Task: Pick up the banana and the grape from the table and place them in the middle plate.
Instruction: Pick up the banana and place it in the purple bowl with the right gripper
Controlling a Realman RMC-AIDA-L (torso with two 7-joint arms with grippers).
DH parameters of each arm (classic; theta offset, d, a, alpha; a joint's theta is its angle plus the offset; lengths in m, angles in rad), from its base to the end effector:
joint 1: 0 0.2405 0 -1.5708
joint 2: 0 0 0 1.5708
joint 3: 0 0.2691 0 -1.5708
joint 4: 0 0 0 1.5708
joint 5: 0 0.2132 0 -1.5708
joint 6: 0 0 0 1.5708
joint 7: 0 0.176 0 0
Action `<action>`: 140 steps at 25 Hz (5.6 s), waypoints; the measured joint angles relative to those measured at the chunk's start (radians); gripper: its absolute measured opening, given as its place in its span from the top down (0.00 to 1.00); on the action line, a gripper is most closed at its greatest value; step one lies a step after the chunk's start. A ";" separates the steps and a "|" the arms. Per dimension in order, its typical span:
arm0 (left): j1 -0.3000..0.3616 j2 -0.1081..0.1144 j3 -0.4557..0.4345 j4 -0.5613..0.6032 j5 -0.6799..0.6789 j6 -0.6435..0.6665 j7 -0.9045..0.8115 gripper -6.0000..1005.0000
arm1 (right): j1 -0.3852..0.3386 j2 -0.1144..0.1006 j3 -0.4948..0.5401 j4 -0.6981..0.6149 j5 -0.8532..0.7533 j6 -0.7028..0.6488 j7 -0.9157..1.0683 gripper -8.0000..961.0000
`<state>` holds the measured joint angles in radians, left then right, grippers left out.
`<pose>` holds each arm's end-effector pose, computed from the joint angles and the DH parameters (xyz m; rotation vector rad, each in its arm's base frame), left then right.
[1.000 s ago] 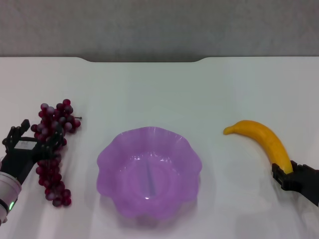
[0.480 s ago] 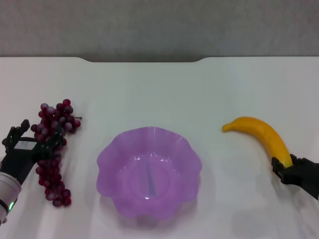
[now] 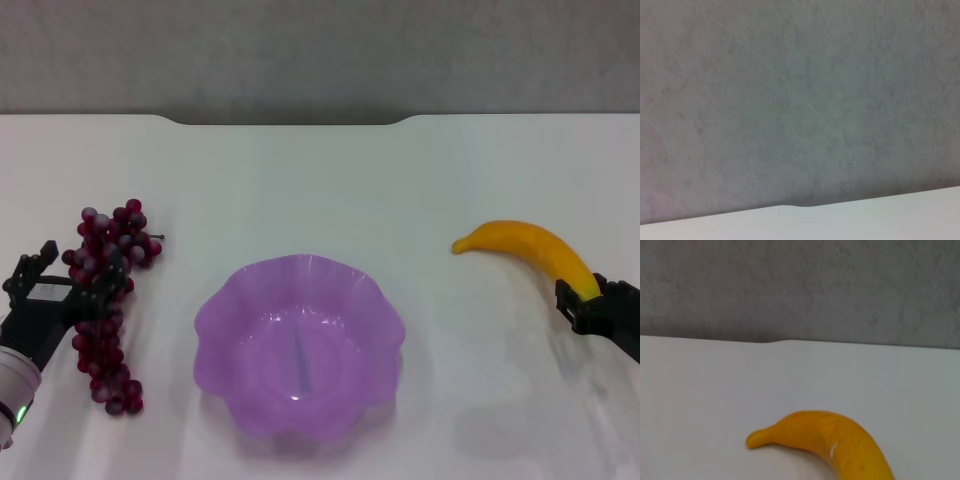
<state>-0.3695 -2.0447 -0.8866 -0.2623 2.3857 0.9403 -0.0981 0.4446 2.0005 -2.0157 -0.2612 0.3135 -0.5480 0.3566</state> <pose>-0.3650 0.3588 -0.0449 -1.6960 -0.6466 -0.5111 0.3969 0.3807 -0.0550 -1.8320 0.8678 0.2602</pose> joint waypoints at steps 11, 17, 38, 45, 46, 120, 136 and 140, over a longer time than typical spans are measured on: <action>0.002 0.001 0.000 0.000 0.001 0.000 0.000 0.14 | 0.018 0.000 0.003 -0.002 -0.001 0.000 -0.024 0.49; 0.003 0.002 0.000 0.000 0.003 0.000 0.000 0.14 | 0.034 0.000 -0.001 -0.004 -0.002 0.003 -0.034 0.49; 0.009 0.003 0.000 0.000 -0.002 0.000 0.000 0.14 | 0.052 -0.001 0.080 -0.073 -0.001 -0.001 -0.223 0.50; 0.010 0.004 0.000 0.000 -0.002 0.000 0.000 0.14 | 0.051 0.000 0.085 -0.122 -0.001 0.004 -0.272 0.50; 0.010 0.004 0.000 0.000 -0.002 0.000 0.000 0.14 | 0.051 0.000 0.089 -0.127 -0.001 0.004 -0.281 0.50; 0.038 0.002 -0.009 0.015 -0.007 0.042 0.024 0.14 | -0.248 0.012 -0.395 -0.801 0.022 0.212 -0.560 0.50; 0.048 0.004 -0.009 0.015 -0.007 0.064 0.025 0.14 | -0.318 0.009 -0.378 -0.803 0.025 0.214 -0.550 0.50; 0.051 0.005 -0.009 0.015 -0.007 0.074 0.025 0.14 | -0.319 0.009 -0.377 -0.799 0.025 0.214 -0.549 0.49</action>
<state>-0.3187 -2.0401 -0.8959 -0.2470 2.3791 1.0147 -0.0736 0.1251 2.0095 -2.3924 -1.0598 0.3383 -0.3344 -0.1927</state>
